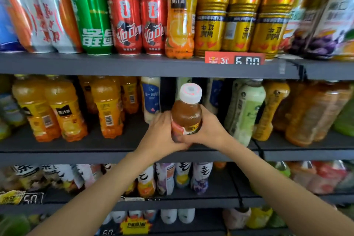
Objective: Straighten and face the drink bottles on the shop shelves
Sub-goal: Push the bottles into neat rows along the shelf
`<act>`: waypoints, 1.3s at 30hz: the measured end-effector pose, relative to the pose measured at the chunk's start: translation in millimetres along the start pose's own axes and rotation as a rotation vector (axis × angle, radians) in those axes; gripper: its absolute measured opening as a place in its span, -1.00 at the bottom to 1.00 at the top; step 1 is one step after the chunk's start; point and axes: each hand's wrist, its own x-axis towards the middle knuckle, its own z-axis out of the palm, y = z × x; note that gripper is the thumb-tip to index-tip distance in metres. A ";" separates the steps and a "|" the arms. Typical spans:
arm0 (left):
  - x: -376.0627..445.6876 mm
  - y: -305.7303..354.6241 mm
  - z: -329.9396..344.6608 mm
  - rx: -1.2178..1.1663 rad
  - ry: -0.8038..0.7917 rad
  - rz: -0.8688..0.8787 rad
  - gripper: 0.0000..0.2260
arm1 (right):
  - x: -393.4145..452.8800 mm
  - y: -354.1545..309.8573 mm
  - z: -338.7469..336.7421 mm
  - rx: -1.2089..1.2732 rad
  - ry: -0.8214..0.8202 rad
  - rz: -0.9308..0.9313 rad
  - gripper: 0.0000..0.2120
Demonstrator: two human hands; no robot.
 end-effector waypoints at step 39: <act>205.0 268.0 49.0 0.106 0.251 0.009 -0.33 | 48.0 3.6 -273.1 -0.427 0.676 -0.242 -0.39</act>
